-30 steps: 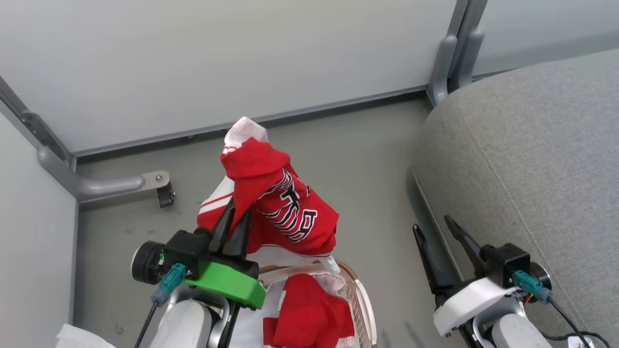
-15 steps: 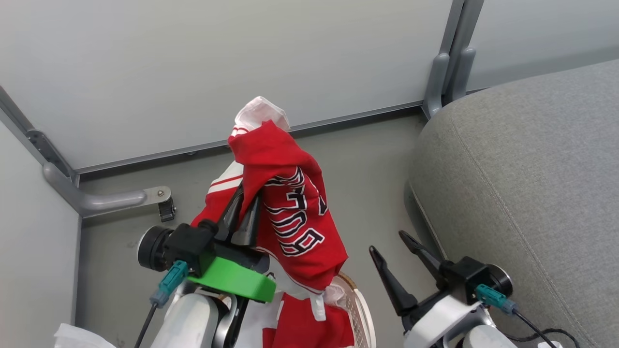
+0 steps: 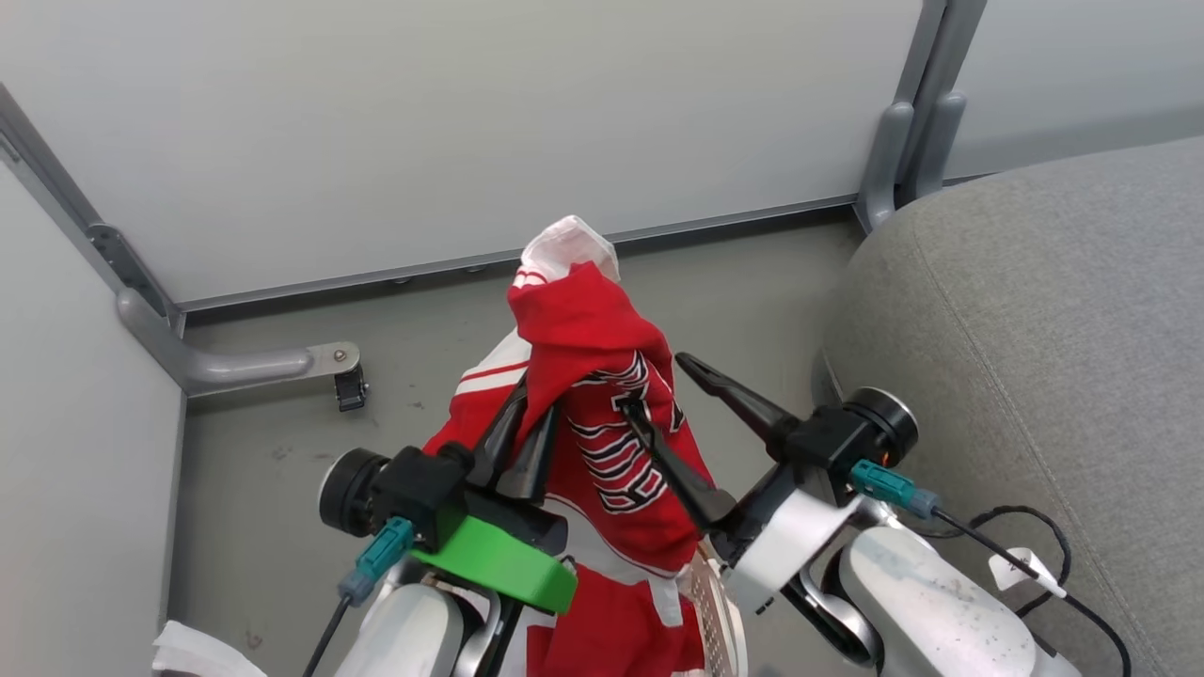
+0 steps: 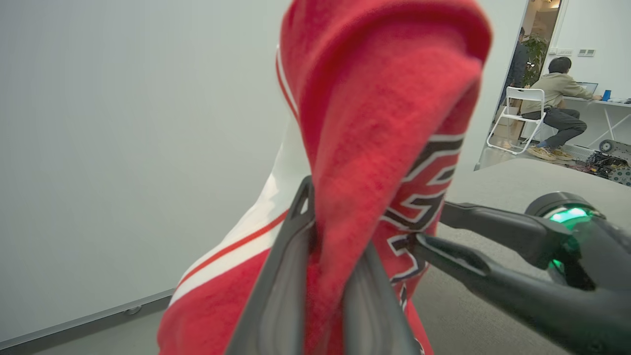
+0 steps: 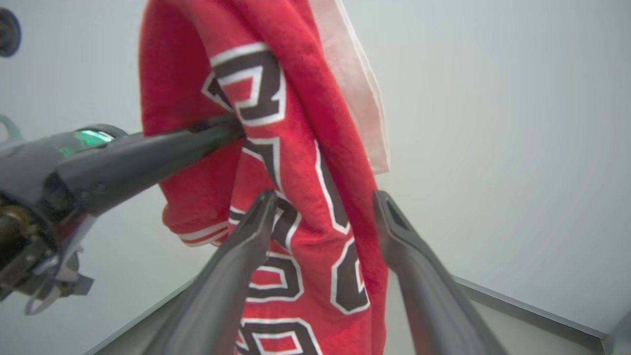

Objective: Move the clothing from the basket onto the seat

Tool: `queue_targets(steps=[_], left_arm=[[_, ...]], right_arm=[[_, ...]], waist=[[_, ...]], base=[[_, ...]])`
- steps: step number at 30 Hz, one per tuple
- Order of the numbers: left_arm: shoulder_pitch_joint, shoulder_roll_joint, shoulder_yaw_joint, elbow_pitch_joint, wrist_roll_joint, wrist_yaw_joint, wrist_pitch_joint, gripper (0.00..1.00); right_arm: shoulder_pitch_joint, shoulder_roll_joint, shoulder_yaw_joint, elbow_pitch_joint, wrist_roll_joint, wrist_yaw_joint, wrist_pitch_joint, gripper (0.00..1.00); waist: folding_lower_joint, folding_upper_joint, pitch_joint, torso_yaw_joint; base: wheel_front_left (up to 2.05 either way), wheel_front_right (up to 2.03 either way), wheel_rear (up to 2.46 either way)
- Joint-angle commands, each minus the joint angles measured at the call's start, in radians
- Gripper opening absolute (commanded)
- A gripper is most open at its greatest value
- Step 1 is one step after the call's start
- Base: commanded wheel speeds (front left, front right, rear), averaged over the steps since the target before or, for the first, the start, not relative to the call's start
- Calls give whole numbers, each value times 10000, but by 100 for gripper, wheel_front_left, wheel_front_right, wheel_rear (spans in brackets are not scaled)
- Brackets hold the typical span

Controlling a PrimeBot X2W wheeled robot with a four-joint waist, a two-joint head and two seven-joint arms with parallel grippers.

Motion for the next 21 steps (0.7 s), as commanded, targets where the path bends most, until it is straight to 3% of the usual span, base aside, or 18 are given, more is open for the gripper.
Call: queue_targets(steps=[1,4,7,8,13,14,15,21], left_arm=[[-249,16,-114,6,-62,-28,-9,0],[-312,17,-433,68,-165,-28,-11,0],[-327,20,-613,101,-245,-28,-9,0],[-323,20,-629,120,-247,-28,-9,0],[-301,22,-411,52,-59,-23,-11,0],[-264,19,-349,25,-6,-20,-9,80],[-219,14,-274,1,61,-8,-9,100],[75,22,116,-28,336,58,-8,100]], right_arm=[[-143,14,190,252,74,-10,-14,100],[-430,83,322,716,132,-10,-13,100],[-555,275,497,1144,311,-10,-13,14],[-583,329,500,1215,404,-10,-14,0],[-363,411,336,1187,675,-10,-13,0],[-256,410,242,1146,736,-12,-13,0],[-146,401,140,1102,762,-12,-13,0],[576,349,-688,501,778,-10,-16,0]], waist=[[1,0,57,184],[1,0,83,430],[1,0,91,554],[1,0,102,572],[1,0,172,549],[1,0,180,503],[1,0,185,437],[1,0,229,-383]], base=[[0,0,0],[0,0,0],[0,0,0],[0,0,0],[0,0,0],[0,0,0],[0,0,0],[0,0,0]])
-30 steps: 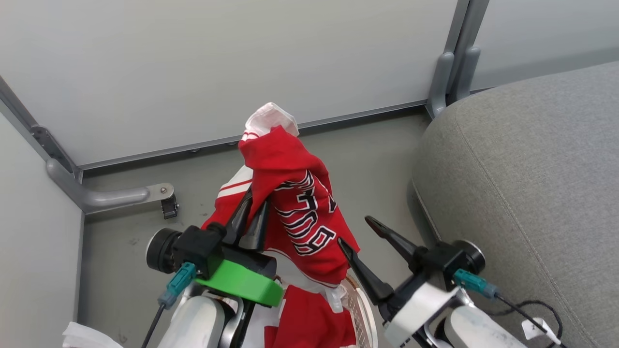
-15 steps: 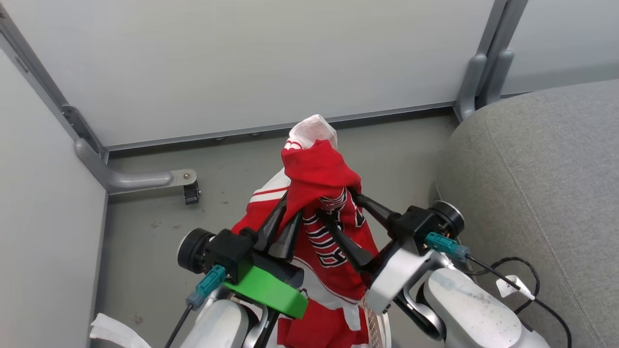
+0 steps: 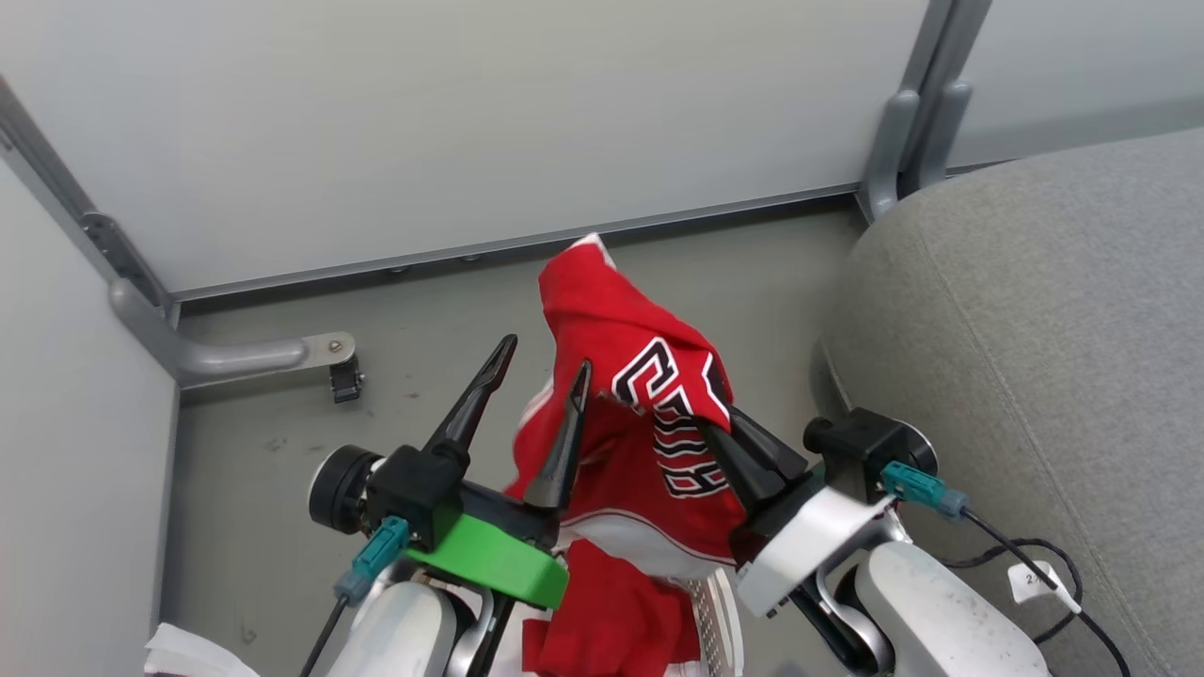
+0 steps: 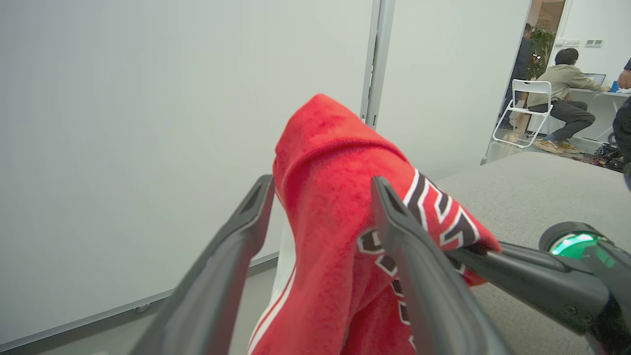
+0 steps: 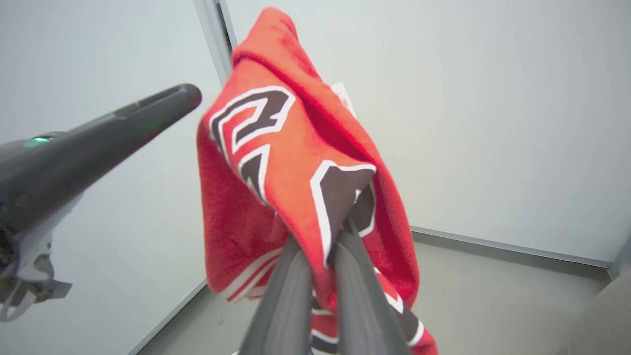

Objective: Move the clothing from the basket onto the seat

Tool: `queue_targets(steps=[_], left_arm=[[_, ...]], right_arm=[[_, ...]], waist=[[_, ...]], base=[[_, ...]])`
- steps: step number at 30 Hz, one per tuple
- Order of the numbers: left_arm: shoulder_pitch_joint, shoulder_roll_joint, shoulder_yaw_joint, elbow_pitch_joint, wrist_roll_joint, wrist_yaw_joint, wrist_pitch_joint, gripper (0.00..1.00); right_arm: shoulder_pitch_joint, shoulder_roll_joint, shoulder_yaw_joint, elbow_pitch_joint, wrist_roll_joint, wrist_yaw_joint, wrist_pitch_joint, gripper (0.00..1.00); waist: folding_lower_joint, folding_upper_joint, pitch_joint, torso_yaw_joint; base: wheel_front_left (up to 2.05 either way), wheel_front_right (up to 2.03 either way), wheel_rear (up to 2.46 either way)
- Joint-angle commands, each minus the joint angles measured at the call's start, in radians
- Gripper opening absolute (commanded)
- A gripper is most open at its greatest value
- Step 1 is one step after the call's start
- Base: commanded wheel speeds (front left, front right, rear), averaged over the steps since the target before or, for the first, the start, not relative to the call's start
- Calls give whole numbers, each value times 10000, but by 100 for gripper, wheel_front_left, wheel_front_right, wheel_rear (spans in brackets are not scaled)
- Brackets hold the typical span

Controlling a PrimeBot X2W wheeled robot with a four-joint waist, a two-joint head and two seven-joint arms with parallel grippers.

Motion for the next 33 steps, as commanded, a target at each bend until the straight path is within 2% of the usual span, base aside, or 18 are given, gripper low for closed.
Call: queue_targets(steps=[1,15,19,29,33], left_arm=[[124,29,101,-7,55,33,-6,100],[83,32,296,125,334,-30,-4,100],[-93,35,329,202,405,-43,-3,100],[-950,47,-623,752,378,-51,-3,100],[-1086,117,-632,870,574,-52,-3,100]], right_arm=[[246,-52,-141,-132,-18,-10,-20,0],[1310,-169,-1223,-873,-49,-9,-21,0],[1397,-93,-1402,-935,-48,-9,-21,0],[1703,170,-2742,-1403,-256,-9,-21,0],[1215,-29,-2891,-1481,-366,-9,-21,0]], waist=[[1,-1,44,-597],[1,-1,445,-4046],[1,-1,663,-4806],[1,-1,1413,-5054],[1,-1,1825,-5070]], base=[[0,0,0],[0,0,0],[0,0,0],[0,0,0],[0,0,0]])
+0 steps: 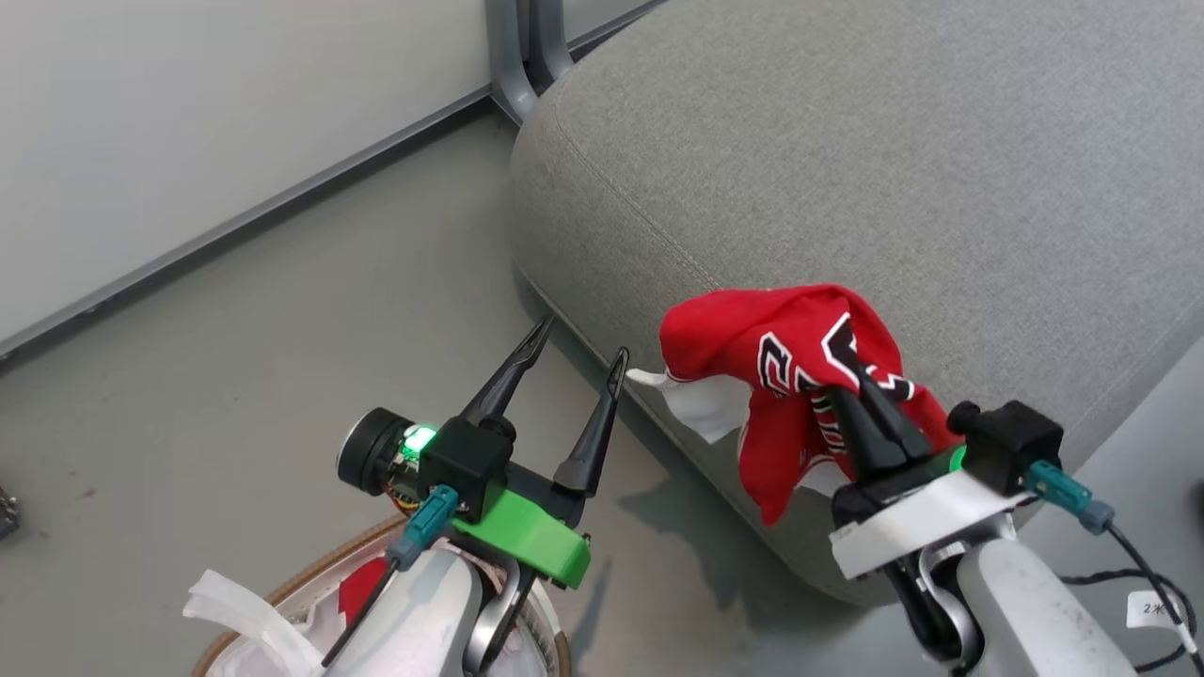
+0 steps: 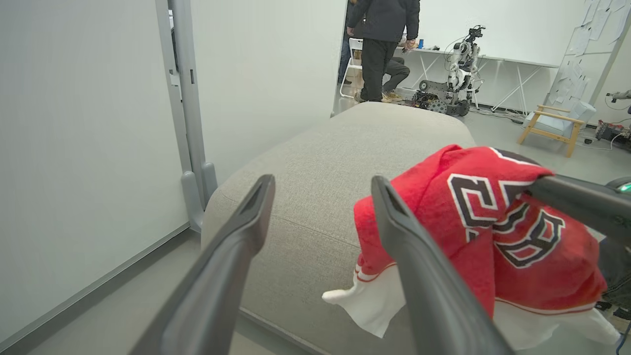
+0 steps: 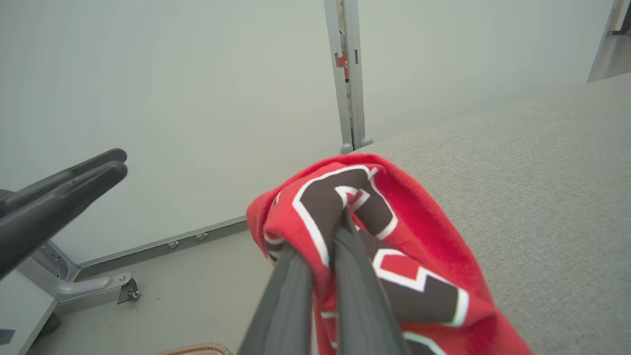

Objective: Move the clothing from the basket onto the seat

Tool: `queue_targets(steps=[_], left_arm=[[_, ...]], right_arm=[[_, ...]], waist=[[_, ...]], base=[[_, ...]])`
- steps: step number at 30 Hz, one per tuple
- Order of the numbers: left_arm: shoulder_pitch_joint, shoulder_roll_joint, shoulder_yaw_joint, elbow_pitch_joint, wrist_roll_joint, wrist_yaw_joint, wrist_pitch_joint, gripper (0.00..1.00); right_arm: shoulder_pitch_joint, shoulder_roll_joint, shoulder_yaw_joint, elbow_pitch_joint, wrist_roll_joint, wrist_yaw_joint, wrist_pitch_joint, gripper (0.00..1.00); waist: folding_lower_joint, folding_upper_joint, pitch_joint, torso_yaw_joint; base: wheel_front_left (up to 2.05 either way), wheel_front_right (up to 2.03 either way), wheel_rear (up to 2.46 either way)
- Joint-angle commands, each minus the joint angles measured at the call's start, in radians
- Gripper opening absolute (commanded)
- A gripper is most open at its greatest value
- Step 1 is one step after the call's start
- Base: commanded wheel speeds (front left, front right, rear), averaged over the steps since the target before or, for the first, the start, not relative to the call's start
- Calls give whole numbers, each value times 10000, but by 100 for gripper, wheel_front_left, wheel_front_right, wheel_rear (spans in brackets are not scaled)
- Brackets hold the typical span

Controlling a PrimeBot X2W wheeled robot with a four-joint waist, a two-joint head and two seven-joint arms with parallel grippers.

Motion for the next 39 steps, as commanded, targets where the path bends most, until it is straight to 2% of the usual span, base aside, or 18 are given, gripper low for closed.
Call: queue_targets(steps=[1,8,15,25,27,30,33,39], left_arm=[[-194,96,28,-12,132,-25,1,100],[-445,517,112,-10,434,-26,1,100],[-1301,755,-93,17,773,-27,1,100],[-2359,865,-454,7,908,-27,1,100],[-2502,851,-392,-32,934,-28,1,100],[-2638,845,-342,-66,966,-28,1,100],[-2705,819,-286,-78,1001,-28,1,100],[-2598,741,-292,1,973,-28,1,100]], right_arm=[[-358,-99,-58,-66,36,-7,-21,0],[-2428,-999,-104,274,212,-7,-21,0],[-4819,-2122,-1022,878,38,-10,-21,0],[-7511,-3422,-2621,3131,-262,-10,-20,0],[-7810,-3640,-2592,3490,-429,-10,-20,0],[-8189,-3781,-2675,4063,-633,-10,-21,0],[-8365,-3587,-2852,4600,-895,-10,-20,0],[-7643,-3183,-3575,5538,-1185,-10,-13,0]], waist=[[0,0,533,-171],[0,0,1833,-181],[0,0,3377,731],[0,0,4990,2121],[0,0,5210,2361],[0,0,5502,2626],[0,0,5683,2808],[0,0,5605,2934]], base=[[0,0,0],[0,0,0],[0,0,0],[0,0,0],[0,0,0],[0,0,0],[0,0,0],[0,0,0]])
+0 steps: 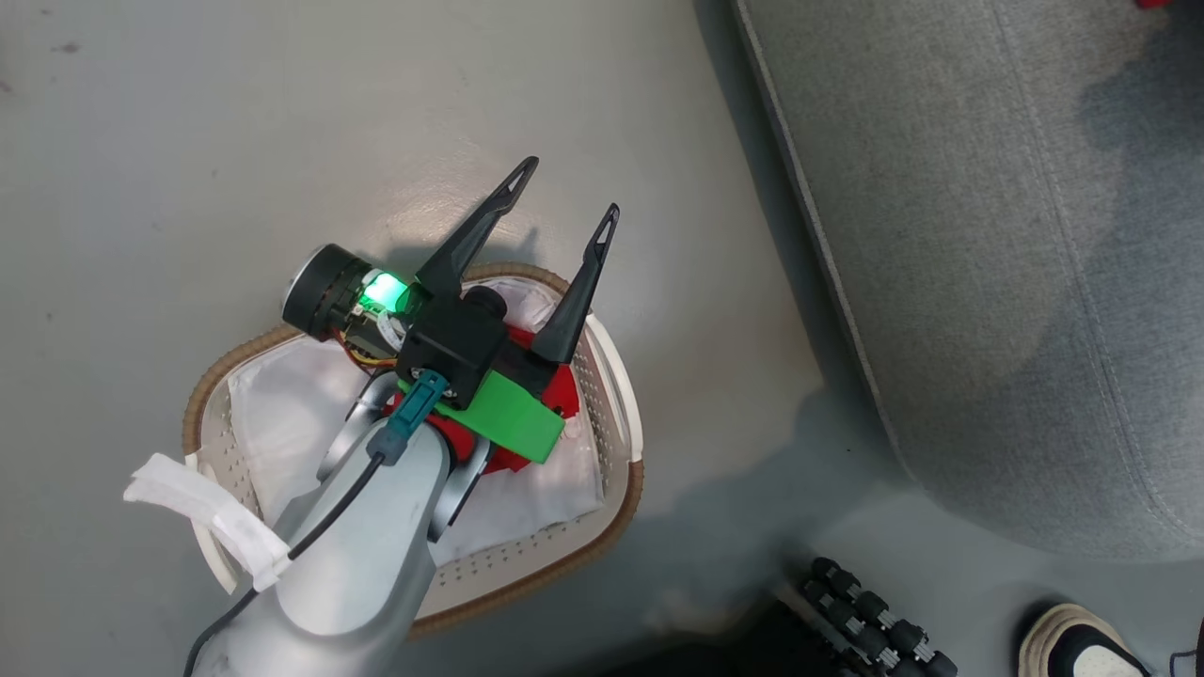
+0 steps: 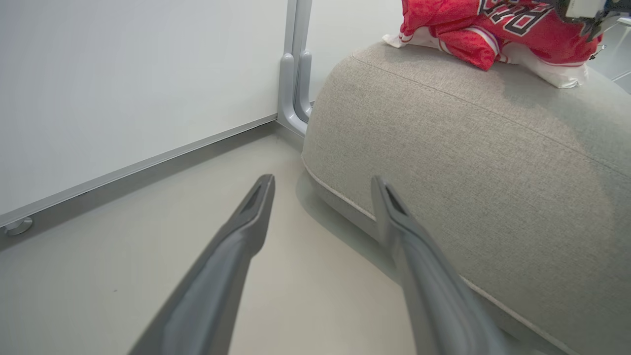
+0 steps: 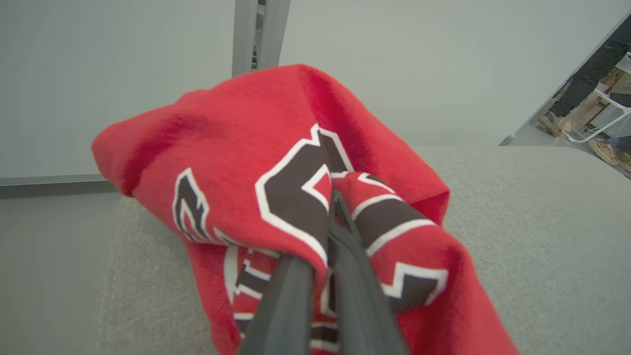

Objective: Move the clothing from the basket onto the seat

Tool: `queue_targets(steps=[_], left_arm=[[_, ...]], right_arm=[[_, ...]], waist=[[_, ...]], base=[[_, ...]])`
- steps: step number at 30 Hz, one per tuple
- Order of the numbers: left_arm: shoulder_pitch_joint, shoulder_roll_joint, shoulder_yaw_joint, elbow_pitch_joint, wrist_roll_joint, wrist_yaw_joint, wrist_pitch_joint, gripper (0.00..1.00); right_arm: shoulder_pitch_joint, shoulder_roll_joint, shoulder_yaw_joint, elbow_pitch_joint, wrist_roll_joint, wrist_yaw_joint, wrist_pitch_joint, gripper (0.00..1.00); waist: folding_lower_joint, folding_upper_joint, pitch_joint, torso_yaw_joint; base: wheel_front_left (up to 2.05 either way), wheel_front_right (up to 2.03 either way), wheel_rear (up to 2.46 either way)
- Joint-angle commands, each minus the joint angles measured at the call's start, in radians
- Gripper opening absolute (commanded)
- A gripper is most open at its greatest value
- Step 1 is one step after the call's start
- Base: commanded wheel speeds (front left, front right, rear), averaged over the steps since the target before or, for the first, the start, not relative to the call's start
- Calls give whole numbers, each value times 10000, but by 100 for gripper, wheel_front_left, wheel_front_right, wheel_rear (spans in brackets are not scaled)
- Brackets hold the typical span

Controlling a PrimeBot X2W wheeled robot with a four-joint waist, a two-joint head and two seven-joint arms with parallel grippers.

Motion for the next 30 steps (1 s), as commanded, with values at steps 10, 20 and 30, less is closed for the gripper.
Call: queue_targets(steps=[10,20,30], left_arm=[[288,24,328,257,-149,-28,1,100],[1235,-132,1341,301,-67,9,2,100],[2600,-435,2899,-50,24,341,2,100]], right_arm=[[1804,384,-1002,254,-166,-14,-4,100],[3475,526,-505,-1057,-274,-14,-2,100],[4660,1096,403,-3369,38,-14,-2,100]], waist=[[-2,-1,-734,54],[-2,-1,-2363,224],[-2,-1,-4046,828]], base=[[0,0,0],[0,0,0],[0,0,0]])
